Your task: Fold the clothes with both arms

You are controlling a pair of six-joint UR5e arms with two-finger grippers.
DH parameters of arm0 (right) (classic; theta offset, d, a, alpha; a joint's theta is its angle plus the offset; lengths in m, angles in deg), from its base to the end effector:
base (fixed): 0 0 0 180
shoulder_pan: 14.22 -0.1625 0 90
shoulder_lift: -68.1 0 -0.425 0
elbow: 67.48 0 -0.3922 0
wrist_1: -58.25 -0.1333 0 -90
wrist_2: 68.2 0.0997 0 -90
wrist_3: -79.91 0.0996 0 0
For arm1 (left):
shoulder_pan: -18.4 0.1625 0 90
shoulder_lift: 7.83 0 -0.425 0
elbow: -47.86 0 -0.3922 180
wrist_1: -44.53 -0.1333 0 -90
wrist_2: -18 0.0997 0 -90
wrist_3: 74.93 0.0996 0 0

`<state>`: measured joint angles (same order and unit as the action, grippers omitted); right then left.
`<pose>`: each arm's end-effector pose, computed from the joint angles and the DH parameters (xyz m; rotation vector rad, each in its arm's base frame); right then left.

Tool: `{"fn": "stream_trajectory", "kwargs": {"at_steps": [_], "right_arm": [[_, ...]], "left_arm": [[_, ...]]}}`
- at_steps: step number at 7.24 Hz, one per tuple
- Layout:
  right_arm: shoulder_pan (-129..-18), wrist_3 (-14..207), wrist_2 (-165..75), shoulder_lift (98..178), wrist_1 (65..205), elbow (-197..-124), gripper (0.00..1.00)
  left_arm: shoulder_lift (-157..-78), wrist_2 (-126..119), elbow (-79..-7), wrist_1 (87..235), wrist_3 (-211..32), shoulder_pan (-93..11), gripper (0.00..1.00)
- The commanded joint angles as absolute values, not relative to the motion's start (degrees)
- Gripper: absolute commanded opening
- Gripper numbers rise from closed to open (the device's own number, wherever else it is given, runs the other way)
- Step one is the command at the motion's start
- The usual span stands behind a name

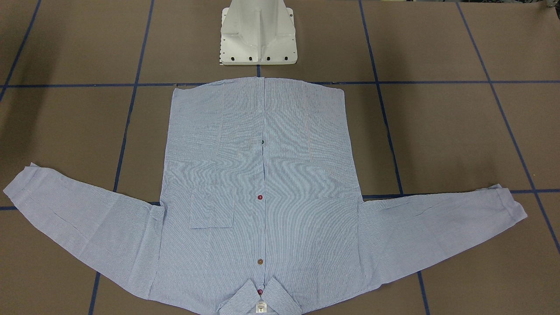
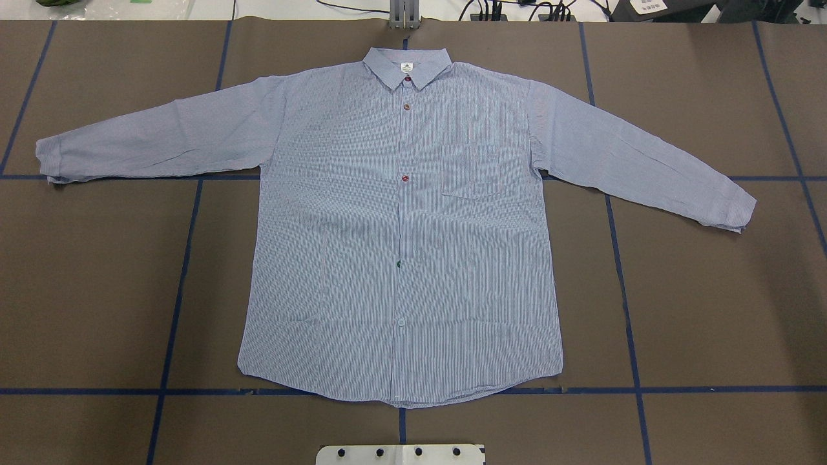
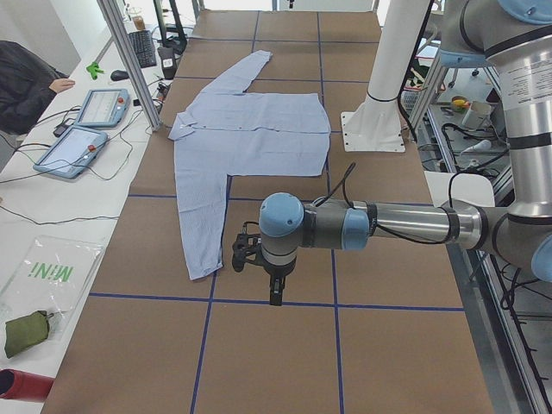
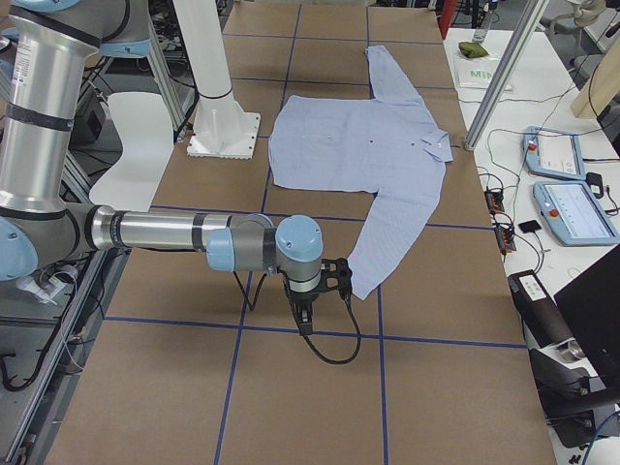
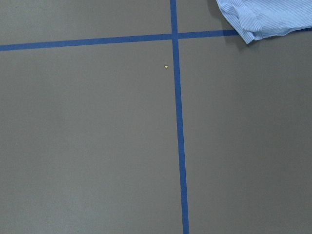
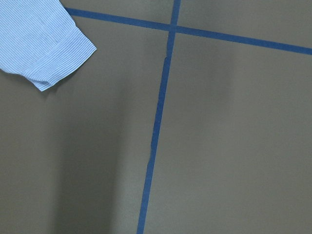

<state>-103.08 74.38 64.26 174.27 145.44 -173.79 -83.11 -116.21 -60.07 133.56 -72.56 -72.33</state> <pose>0.0585 -0.3784 0.6380 0.0775 -0.7390 -0.1301 -0.0688 -0.3852 0.6190 0.0580 0.7703 0.0423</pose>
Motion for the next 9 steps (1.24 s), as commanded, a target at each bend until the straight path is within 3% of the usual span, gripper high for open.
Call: {"fn": "stream_trajectory", "kwargs": {"at_steps": [1,3,5,9], "right_arm": [[-103.08,74.37,64.17,174.10,145.44,-174.09,1.00],[-103.25,74.37,63.99,173.92,145.44,-174.79,1.00],[-103.17,75.24,64.34,173.05,144.92,-180.30,1.00],[-103.69,78.31,64.34,168.30,140.87,-179.38,1.00]], "left_arm": [[-83.07,-116.29,-60.25,134.08,-72.56,-72.39,1.00],[-82.98,-116.12,-60.25,134.26,-72.47,-72.39,1.00],[-83.41,-116.29,-65.23,136.89,-73.26,-72.57,1.00],[-93.43,-115.68,-63.86,152.62,-73.27,-72.92,1.00]]}}
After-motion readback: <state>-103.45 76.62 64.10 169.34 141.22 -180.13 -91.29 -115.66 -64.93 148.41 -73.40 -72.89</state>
